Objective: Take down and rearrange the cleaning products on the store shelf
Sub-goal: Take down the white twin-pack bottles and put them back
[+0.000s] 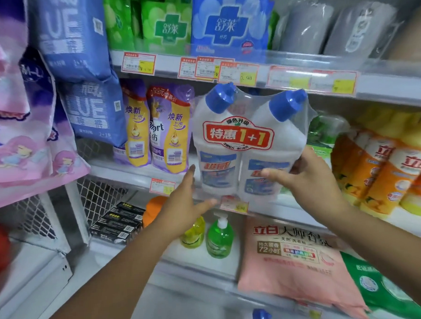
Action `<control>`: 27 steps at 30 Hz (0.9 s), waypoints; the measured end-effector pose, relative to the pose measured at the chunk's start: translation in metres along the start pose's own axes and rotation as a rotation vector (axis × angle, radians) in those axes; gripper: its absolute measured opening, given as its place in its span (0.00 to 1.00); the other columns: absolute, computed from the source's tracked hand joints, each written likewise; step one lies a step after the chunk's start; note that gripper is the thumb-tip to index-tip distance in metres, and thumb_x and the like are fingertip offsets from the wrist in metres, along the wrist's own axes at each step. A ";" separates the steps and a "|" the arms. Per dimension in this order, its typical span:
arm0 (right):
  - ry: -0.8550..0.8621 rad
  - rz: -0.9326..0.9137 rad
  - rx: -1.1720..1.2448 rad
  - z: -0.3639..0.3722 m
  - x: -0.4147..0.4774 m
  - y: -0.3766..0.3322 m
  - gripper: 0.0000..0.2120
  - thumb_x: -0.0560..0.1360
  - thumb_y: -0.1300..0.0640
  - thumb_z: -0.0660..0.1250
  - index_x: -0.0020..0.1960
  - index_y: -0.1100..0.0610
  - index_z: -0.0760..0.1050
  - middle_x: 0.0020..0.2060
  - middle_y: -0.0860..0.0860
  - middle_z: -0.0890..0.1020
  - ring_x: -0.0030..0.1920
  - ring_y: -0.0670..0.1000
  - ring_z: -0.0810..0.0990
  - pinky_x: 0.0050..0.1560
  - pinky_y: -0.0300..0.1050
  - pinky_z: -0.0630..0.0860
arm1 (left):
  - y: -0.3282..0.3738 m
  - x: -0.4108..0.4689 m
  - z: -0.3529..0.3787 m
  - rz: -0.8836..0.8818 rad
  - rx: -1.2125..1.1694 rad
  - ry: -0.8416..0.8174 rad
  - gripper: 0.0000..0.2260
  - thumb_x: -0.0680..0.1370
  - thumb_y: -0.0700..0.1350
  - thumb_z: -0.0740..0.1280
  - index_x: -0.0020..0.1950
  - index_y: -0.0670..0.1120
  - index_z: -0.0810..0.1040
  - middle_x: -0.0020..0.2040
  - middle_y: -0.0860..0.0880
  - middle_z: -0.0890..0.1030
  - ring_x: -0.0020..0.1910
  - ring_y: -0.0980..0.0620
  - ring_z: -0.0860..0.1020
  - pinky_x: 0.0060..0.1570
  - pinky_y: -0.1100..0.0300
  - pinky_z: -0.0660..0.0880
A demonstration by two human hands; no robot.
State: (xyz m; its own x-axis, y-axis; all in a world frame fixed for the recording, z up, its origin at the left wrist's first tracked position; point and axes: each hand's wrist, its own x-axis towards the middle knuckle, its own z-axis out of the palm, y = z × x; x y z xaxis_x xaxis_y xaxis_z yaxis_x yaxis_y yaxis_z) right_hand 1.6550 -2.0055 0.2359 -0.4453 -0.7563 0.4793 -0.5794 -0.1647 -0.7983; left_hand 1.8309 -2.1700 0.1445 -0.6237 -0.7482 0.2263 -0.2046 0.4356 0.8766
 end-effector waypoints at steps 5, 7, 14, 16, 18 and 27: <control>-0.096 0.060 0.100 -0.035 -0.063 -0.016 0.19 0.69 0.66 0.75 0.56 0.52 0.77 0.48 0.44 0.86 0.50 0.44 0.85 0.49 0.38 0.81 | 0.040 -0.054 0.013 -0.147 -0.321 -0.268 0.25 0.72 0.33 0.74 0.64 0.52 0.73 0.53 0.55 0.85 0.56 0.56 0.82 0.49 0.62 0.80; -0.107 0.086 0.109 -0.046 -0.088 -0.009 0.23 0.69 0.66 0.76 0.60 0.53 0.75 0.52 0.46 0.86 0.54 0.46 0.84 0.54 0.44 0.82 | 0.044 -0.081 0.023 -0.242 -0.313 -0.395 0.20 0.72 0.33 0.74 0.60 0.48 0.78 0.53 0.52 0.85 0.55 0.53 0.83 0.53 0.52 0.81; -0.020 0.184 -0.173 -0.084 -0.138 0.014 0.31 0.66 0.55 0.80 0.65 0.43 0.72 0.52 0.45 0.73 0.47 0.42 0.76 0.46 0.29 0.73 | 0.062 -0.136 0.058 -0.387 -0.270 -0.352 0.19 0.69 0.39 0.78 0.57 0.50 0.81 0.49 0.52 0.86 0.48 0.53 0.84 0.47 0.54 0.82; -0.021 0.202 -0.104 -0.089 -0.146 0.015 0.35 0.66 0.59 0.80 0.67 0.42 0.70 0.48 0.45 0.77 0.42 0.44 0.76 0.41 0.27 0.72 | 0.063 -0.145 0.065 -0.392 -0.214 -0.346 0.20 0.67 0.42 0.80 0.58 0.52 0.81 0.49 0.52 0.86 0.50 0.52 0.84 0.45 0.55 0.82; -0.039 0.205 -0.037 -0.094 -0.152 0.017 0.43 0.68 0.62 0.79 0.74 0.38 0.62 0.45 0.43 0.81 0.40 0.41 0.78 0.40 0.29 0.74 | 0.065 -0.151 0.070 -0.403 -0.180 -0.345 0.20 0.67 0.44 0.80 0.56 0.54 0.80 0.48 0.54 0.86 0.50 0.52 0.83 0.43 0.57 0.82; -0.357 0.526 0.354 -0.138 -0.168 0.034 0.23 0.75 0.41 0.68 0.69 0.39 0.72 0.64 0.44 0.80 0.65 0.55 0.78 0.68 0.53 0.71 | 0.046 -0.158 0.073 -0.435 -0.179 -0.463 0.26 0.65 0.34 0.79 0.58 0.55 0.81 0.54 0.48 0.85 0.52 0.49 0.83 0.49 0.54 0.81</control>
State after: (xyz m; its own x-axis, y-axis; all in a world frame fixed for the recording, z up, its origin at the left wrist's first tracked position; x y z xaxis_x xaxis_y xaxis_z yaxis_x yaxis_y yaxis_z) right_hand 1.6161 -1.7960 0.1787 -0.3191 -0.9424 -0.1004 -0.0674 0.1282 -0.9895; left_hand 1.8648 -1.9948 0.1182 -0.7806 -0.5274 -0.3355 -0.4074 0.0221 0.9130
